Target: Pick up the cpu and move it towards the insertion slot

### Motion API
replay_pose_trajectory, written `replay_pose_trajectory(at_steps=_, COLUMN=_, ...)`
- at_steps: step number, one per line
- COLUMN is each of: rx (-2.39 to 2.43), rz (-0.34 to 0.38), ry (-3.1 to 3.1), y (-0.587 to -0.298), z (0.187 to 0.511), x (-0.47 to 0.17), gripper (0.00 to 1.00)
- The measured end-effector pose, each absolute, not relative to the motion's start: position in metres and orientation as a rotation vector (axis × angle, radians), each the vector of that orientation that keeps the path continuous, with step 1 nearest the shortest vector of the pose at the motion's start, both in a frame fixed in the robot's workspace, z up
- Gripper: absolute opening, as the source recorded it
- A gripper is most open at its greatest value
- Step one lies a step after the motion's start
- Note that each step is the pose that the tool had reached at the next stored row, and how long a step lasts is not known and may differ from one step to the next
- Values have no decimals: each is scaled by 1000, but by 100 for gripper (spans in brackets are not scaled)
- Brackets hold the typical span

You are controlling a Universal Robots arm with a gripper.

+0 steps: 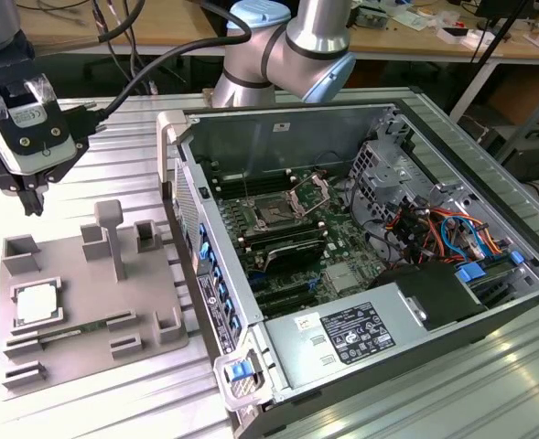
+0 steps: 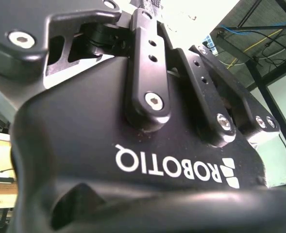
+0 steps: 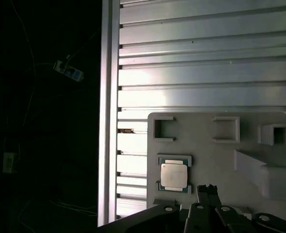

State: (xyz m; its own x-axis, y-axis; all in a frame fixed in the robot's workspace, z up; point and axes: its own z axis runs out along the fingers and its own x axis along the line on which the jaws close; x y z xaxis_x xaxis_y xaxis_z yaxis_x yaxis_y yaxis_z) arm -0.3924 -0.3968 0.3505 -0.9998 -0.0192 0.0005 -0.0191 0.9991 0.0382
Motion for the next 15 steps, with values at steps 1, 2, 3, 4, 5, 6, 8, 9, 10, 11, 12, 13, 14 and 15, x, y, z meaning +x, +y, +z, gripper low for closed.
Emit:
replay_pose_trajectory(at_steps=1, rx=30, rz=-60, ry=-3140, y=-397, z=350, x=-392, gripper=11)
replay_pose_trajectory(at_steps=2, rx=30, rz=-60, ry=-3140, y=-397, z=350, x=-392, gripper=11)
replay_pose_trajectory(at_steps=3, rx=30, rz=-60, ry=-3140, y=-397, z=350, x=-392, gripper=11)
replay_pose_trajectory(at_steps=4, rx=30, rz=-60, ry=-3140, y=-397, z=349, x=-392, gripper=11)
replay_pose_trajectory(at_steps=5, rx=30, rz=-60, ry=-3140, y=-397, z=349, x=-392, gripper=11)
replay_pose_trajectory(at_steps=6, rx=30, rz=-60, ry=-3140, y=-397, z=349, x=-392, gripper=11)
replay_pose_trajectory(at_steps=8, rx=30, rz=-60, ry=-3140, y=-397, z=348, x=-392, gripper=11)
replay_pose_trajectory(at_steps=9, rx=30, rz=-60, ry=-3140, y=-397, z=348, x=-392, gripper=11)
replay_pose_trajectory(at_steps=10, rx=30, rz=-60, ry=-3140, y=-397, z=348, x=-392, gripper=11)
replay_pose_trajectory(at_steps=11, rx=30, rz=-60, ry=-3140, y=-397, z=348, x=-392, gripper=11)
replay_pose_trajectory(at_steps=12, rx=30, rz=-60, ry=-3140, y=-397, z=348, x=-392, gripper=11)
replay_pose_trajectory(at_steps=13, rx=30, rz=-60, ry=-3140, y=-397, z=348, x=-392, gripper=11)
replay_pose_trajectory(at_steps=14, rx=30, rz=-60, ry=-3140, y=-397, z=347, x=-392, gripper=11)
replay_pose_trajectory(at_steps=15, rx=30, rz=-60, ry=-3140, y=-397, z=347, x=-392, gripper=11)
